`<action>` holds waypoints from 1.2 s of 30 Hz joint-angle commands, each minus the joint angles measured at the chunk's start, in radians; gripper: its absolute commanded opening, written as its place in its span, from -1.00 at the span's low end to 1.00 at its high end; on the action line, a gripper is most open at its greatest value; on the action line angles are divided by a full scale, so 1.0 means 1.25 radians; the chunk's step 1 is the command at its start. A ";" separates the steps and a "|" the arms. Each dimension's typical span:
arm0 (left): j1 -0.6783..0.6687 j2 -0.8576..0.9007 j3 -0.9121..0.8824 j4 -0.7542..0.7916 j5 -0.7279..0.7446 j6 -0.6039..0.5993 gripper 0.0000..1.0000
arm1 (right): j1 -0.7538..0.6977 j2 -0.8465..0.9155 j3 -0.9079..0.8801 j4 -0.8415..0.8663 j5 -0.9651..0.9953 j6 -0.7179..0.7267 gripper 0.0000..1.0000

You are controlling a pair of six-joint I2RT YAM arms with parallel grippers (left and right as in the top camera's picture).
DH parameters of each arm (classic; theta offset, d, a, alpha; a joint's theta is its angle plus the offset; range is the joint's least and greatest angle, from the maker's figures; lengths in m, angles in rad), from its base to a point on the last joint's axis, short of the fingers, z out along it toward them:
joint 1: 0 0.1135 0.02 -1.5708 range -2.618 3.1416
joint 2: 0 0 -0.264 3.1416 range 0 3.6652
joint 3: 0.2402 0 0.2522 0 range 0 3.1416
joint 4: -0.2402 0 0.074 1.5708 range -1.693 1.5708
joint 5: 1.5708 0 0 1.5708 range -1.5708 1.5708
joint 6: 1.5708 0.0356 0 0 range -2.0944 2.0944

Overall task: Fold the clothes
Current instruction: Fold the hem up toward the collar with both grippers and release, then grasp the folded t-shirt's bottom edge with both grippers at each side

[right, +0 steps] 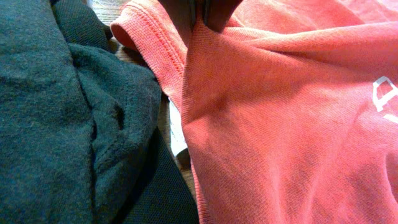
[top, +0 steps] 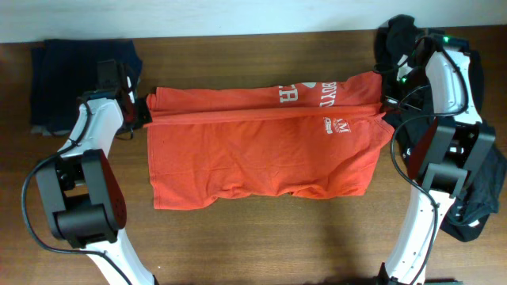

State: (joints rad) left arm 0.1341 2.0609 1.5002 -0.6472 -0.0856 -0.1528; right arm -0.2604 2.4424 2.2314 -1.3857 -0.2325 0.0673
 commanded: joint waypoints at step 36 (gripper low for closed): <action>0.015 -0.516 0.103 -0.556 0.067 -0.167 0.98 | -0.007 -0.729 -0.045 -0.250 0.028 0.038 0.75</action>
State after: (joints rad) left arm 0.1490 1.4696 1.6909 -1.3308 -0.0204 -0.2893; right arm -0.2729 1.6302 2.3714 -1.6905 -0.2340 0.0902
